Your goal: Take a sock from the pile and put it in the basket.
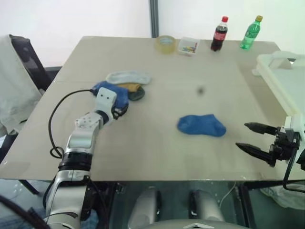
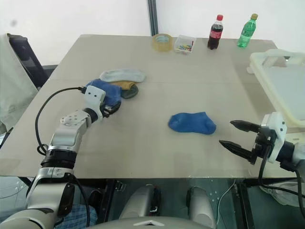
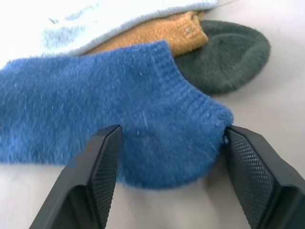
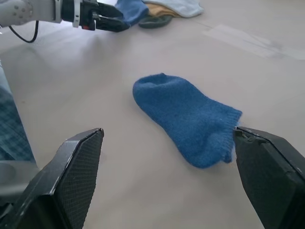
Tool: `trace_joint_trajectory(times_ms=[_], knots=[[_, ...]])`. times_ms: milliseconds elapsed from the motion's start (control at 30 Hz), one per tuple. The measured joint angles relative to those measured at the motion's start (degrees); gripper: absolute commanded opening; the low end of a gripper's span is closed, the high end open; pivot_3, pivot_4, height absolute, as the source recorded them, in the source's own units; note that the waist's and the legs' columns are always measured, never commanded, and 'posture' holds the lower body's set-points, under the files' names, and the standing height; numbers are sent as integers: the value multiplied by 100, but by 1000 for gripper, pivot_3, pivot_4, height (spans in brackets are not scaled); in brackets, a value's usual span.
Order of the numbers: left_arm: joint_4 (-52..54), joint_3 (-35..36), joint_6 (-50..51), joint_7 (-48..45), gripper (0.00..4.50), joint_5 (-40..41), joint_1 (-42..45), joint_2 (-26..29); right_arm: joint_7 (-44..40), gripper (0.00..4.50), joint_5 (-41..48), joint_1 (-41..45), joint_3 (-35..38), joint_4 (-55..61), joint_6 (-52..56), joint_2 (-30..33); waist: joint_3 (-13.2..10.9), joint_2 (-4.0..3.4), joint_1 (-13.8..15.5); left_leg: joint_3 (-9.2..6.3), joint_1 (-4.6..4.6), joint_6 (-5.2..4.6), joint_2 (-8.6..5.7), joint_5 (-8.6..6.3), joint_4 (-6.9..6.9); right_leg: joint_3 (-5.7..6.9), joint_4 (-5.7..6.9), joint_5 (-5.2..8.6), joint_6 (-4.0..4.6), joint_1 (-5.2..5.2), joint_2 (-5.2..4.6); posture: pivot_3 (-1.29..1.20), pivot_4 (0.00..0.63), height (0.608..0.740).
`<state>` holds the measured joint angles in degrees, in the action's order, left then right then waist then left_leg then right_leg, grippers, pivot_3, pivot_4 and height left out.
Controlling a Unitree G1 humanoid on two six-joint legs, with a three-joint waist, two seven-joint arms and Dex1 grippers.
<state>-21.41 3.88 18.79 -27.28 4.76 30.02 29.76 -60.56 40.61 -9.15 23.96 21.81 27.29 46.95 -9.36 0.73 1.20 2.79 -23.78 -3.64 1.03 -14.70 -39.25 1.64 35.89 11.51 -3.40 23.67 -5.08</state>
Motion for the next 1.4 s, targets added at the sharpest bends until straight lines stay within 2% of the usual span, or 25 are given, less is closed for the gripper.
trace_joint_trajectory(times_ms=[67,167,400,433,500,533,567,600,633,767,867,933,1000,1067,1200,1233,1400], knots=[[60,-21,-46,-21,1207,-3,-81,-1,-1,4500,-9,-6,0,0,0,0,1,-2,-19,0,2,0,2,0,0,0,1,0,0,-1,1,0,150,740],[298,-74,-10,0,16,-40,-256,2,9,4500,-47,-60,-9,1,0,0,5,-9,-48,6,7,0,6,0,0,-4,3,0,0,-1,1,0,150,740],[1046,-171,758,-20,16,6,-361,-105,46,4500,-115,-20,-76,1,-8,-1,7,-11,-2,2,0,0,2,0,0,-2,0,0,0,0,0,0,150,740],[1286,-255,1342,57,16,172,-125,-624,47,4500,-163,59,-124,-48,-16,-1,4,-6,73,-1,-6,-1,-5,0,-6,-1,-1,0,-1,-1,-1,0,150,740],[1344,-430,1516,147,16,220,41,-960,47,4500,-171,152,-176,-48,-23,-2,0,0,116,-4,-7,-1,-8,0,-11,0,-1,0,-1,-5,-1,0,150,740],[1227,-653,1752,419,16,198,439,-1605,56,4500,-210,278,-257,-75,-48,-6,-4,7,130,-7,-8,-2,-12,0,-12,2,-1,0,-2,-7,-1,0,150,740],[1130,-813,1822,558,16,172,683,-1938,77,4500,-220,345,-304,-82,-69,-17,-6,10,132,-8,-10,-2,-25,0,-13,4,-2,-2,-5,-8,0,0,150,740],[1121,-832,1828,573,16,166,707,-1970,80,4500,-221,349,-307,-83,-71,-17,-6,10,127,-9,-10,-3,-35,0,-12,2,-3,-8,-17,-8,0,0,150,740],[839,-960,1854,764,16,121,1012,-2434,135,4500,-221,398,-320,-91,-67,-37,-6,10,121,-10,-10,-3,-37,0,-12,2,-4,-12,-24,-8,0,0,150,740],[-25,-1333,1723,1071,16,-30,1552,-3137,265,4500,-208,520,-311,-53,-44,-53,-8,14,62,-9,-10,-4,-35,-1,-4,0,-7,-11,-26,-3,6,0,150,740],[-1016,-1260,1525,1331,16,-115,1975,-3423,372,4500,-238,342,-272,-32,16,-13,-10,15,27,-14,-10,-4,-31,-1,2,3,-4,-10,-27,2,10,0,150,740],[-1293,-1156,1457,1383,16,-102,2146,-3523,431,4500,-264,252,-261,-30,116,43,-10,16,26,-13,-11,-4,-31,-1,2,3,-4,-10,-27,2,7,0,150,740],[-1579,-1051,1337,1419,592,-67,2313,-3667,534,4500,-320,179,-229,-4,149,87,-10,17,31,-11,-13,-4,-36,-1,-1,2,-6,-10,-27,1,1,0,150,740],[-1737,-924,1199,1442,1351,73,2350,-3721,690,4500,-421,170,-197,46,149,88,-11,17,18,-9,-15,-5,-36,-1,-2,0,-8,-10,-27,2,-1,0,150,740],[-1720,-713,1086,1326,3336,377,2350,-3743,1024,4500,-714,170,-185,44,148,86,-11,17,12,-13,-17,-4,-35,-1,-1,3,-7,-11,-27,5,0,0,150,740],[-1651,-688,1093,1267,3695,466,2349,-3746,1115,4500,-781,187,-186,35,148,82,-12,18,12,-13,-18,-4,-35,-1,-1,3,-7,-11,-26,5,0,0,150,740],[-417,-698,1481,739,3695,1063,2210,-3743,1792,4500,-1036,653,-367,-18,348,-180,-13,18,-11,-12,-18,-4,-33,-1,-1,1,-7,-11,-26,5,2,0,150,740]])
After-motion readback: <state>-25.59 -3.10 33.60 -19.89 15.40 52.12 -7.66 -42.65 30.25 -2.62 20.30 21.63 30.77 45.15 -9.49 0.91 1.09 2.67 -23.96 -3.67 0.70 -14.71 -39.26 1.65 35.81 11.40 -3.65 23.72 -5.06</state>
